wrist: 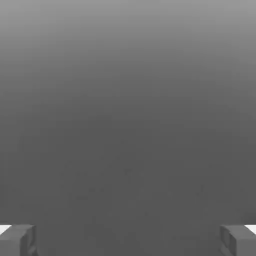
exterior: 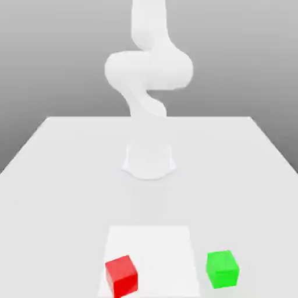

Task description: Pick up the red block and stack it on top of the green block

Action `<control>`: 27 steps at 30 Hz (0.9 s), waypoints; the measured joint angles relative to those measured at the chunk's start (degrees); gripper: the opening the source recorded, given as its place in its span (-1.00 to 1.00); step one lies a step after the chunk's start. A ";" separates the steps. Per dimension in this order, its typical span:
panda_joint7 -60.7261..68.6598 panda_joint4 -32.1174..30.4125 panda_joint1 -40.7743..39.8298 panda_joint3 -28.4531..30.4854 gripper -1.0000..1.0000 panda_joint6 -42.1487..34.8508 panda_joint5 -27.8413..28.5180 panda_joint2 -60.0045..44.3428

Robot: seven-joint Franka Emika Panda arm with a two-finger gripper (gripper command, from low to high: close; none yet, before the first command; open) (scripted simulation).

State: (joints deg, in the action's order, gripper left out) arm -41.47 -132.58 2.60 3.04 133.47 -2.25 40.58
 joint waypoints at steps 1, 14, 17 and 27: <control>1.90 -0.34 1.09 1.27 0.00 0.72 -0.99 -2.28; 24.42 -4.38 9.77 11.54 0.00 9.22 -12.50 -29.92; 28.63 -5.36 10.03 12.05 0.00 11.34 -13.81 -35.99; 34.68 -8.89 9.46 14.04 0.00 20.26 -7.61 -53.13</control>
State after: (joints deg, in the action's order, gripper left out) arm -6.79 -141.46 12.06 17.08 153.73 -9.86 -12.55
